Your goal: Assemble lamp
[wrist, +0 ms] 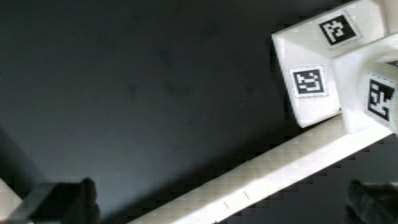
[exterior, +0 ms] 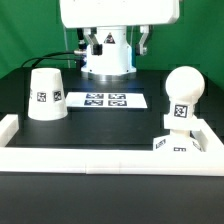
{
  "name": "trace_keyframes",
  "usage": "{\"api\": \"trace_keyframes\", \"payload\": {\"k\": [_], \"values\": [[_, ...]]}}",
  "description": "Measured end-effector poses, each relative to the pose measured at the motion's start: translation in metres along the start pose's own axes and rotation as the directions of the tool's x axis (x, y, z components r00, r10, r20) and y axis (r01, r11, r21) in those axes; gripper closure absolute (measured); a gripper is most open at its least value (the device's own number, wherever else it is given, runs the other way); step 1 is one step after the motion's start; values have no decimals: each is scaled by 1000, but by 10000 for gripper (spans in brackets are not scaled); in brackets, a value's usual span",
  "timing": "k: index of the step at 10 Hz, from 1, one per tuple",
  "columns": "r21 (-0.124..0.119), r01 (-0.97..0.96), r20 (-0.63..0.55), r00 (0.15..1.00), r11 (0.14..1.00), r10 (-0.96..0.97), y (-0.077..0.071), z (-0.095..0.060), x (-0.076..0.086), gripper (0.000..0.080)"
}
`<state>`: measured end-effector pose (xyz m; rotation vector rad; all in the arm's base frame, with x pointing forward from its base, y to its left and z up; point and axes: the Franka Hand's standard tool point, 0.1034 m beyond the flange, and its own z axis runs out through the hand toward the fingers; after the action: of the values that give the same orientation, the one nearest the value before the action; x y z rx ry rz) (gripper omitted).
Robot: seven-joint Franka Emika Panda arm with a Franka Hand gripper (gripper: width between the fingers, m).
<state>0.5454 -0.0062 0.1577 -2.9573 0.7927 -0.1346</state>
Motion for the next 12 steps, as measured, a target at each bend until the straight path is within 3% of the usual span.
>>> {"api": "trace_keyframes", "payload": {"k": [4, 5, 6, 8, 10, 11, 12], "values": [[-2, 0, 3, 1000, 1000, 0, 1, 2, -1, 101], [-10, -19, 13, 1000, 1000, 19, 8, 6, -10, 101], [-19, -30, 15, 999, 999, 30, 32, 14, -22, 101], [-39, -21, 29, 999, 999, 22, 74, 19, -24, 101], [-42, -18, 14, 1000, 999, 19, 100, 14, -16, 101], [-46, -24, 5, 1000, 999, 25, 118, 15, -19, 101], [-50, -25, 8, 1000, 998, 26, 125, 16, -20, 101]]}}
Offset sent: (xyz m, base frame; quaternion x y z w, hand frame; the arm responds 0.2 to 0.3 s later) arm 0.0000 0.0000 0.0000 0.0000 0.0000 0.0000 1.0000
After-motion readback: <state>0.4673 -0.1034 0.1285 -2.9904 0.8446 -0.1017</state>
